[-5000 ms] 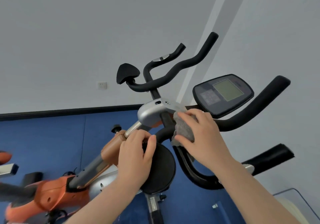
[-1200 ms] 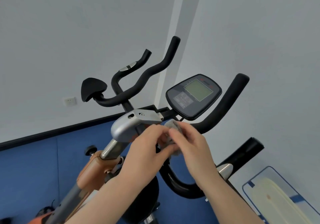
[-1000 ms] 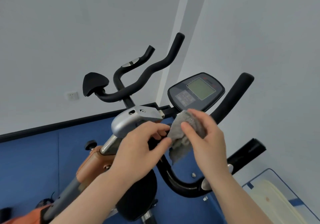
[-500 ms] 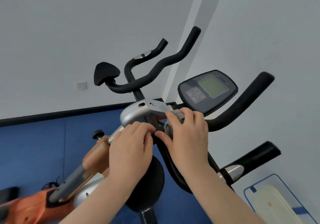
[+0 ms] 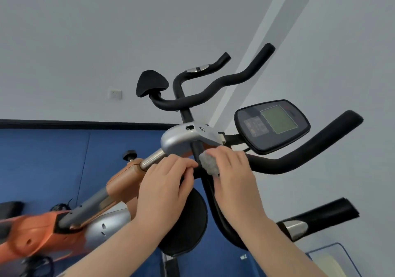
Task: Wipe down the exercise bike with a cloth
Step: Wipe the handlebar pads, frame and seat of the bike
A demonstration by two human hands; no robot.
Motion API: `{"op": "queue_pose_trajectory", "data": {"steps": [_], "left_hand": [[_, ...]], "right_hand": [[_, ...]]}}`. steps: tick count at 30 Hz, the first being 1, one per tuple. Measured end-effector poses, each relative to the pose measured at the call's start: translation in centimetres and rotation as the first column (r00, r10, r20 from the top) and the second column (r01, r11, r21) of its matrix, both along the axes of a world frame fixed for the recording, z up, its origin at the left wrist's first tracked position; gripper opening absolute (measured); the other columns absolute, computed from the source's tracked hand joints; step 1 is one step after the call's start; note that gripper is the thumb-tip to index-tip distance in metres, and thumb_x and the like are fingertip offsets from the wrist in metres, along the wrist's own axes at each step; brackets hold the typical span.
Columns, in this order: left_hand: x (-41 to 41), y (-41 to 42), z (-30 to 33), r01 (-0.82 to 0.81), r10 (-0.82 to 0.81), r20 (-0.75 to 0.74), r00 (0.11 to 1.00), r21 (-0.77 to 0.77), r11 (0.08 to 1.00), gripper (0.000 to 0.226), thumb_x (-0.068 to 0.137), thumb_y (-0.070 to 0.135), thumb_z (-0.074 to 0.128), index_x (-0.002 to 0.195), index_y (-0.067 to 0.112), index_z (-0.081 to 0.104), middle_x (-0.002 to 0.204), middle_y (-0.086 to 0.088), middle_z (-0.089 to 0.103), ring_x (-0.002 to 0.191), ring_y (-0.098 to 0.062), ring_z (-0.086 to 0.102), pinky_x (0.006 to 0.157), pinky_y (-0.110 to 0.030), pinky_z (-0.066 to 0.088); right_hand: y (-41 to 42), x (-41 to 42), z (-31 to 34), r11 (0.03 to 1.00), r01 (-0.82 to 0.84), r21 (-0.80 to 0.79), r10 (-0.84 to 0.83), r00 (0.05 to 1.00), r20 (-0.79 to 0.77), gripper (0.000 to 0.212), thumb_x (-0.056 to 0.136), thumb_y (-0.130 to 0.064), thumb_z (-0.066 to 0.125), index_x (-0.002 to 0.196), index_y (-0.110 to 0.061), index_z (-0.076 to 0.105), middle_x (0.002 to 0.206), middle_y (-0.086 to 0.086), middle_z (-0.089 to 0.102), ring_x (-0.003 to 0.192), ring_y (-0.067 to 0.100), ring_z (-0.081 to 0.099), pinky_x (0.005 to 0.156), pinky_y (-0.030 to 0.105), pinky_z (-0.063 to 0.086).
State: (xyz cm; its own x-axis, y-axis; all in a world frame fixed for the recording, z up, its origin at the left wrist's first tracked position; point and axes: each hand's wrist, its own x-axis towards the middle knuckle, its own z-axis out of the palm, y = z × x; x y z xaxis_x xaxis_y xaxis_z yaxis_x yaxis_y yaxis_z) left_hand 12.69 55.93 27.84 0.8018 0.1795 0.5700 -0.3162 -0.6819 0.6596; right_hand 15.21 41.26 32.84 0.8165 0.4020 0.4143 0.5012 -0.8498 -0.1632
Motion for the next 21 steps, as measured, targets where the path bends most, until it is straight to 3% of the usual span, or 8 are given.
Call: {"op": "queue_pose_trajectory", "data": {"steps": [2,6,10,15,19,21], "left_hand": [[-0.1,0.0,-0.1,-0.021,0.021,-0.019,1.000,-0.012,1.000,0.019,0.092,0.030,0.045,0.087,0.024,0.062,0.077,0.015,0.053,0.068,-0.007,0.047,0.056,-0.031,0.046],[-0.3,0.0,0.0,-0.061,0.062,-0.056,0.997,0.008,0.998,0.029,0.092,0.036,0.042,0.068,0.022,0.052,0.065,0.010,0.048,0.059,-0.010,0.045,0.052,-0.034,0.044],[-0.5,0.2,-0.1,-0.076,0.074,-0.076,0.994,-0.023,0.997,0.033,0.092,0.035,0.041,0.064,0.020,0.050,0.063,0.009,0.046,0.057,-0.009,0.044,0.050,-0.029,0.041],[-0.8,0.4,-0.5,-0.089,0.080,-0.138,0.987,-0.066,0.994,0.032,0.092,0.037,0.038,0.066,0.022,0.049,0.063,0.011,0.046,0.056,-0.009,0.046,0.050,-0.024,0.036],[-0.6,0.3,-0.7,-0.086,0.072,-0.145,0.987,-0.088,0.992,0.032,0.092,0.036,0.037,0.065,0.022,0.047,0.062,0.010,0.045,0.056,-0.008,0.045,0.049,-0.026,0.036],[-0.7,0.4,-0.7,-0.083,0.069,-0.147,0.987,-0.087,0.993,0.031,0.092,0.036,0.036,0.065,0.023,0.045,0.061,0.011,0.045,0.055,-0.008,0.045,0.049,-0.027,0.036]], "right_hand": [[-1.3,1.4,0.9,0.999,-0.022,0.030,0.022,1.000,-0.005,0.041,0.079,0.006,0.067,0.115,-0.014,0.063,0.111,-0.002,0.062,0.102,0.022,0.053,0.082,0.031,0.050],[-1.5,1.8,1.3,0.983,0.167,0.083,-0.169,0.985,0.021,0.038,0.085,-0.005,0.067,0.122,-0.015,0.062,0.115,-0.002,0.063,0.102,0.020,0.051,0.083,0.028,0.046],[-0.9,0.6,0.5,0.999,-0.030,0.018,0.031,0.998,-0.049,0.042,0.080,0.000,0.069,0.118,-0.016,0.064,0.114,-0.003,0.064,0.101,0.023,0.054,0.083,0.031,0.049],[-0.9,2.2,1.9,0.992,0.098,0.083,-0.094,0.994,-0.055,0.035,0.086,-0.008,0.069,0.118,-0.019,0.064,0.112,-0.004,0.066,0.102,0.022,0.054,0.083,0.029,0.046],[0.6,0.5,1.2,0.979,-0.186,-0.084,0.173,0.974,-0.147,0.041,0.080,-0.004,0.069,0.117,-0.020,0.065,0.111,-0.006,0.064,0.102,0.020,0.053,0.080,0.029,0.049],[-0.3,2.3,1.8,0.990,-0.134,-0.050,0.127,0.983,-0.132,0.040,0.082,-0.006,0.067,0.119,-0.020,0.065,0.114,-0.005,0.064,0.107,0.019,0.052,0.086,0.030,0.048]]}}
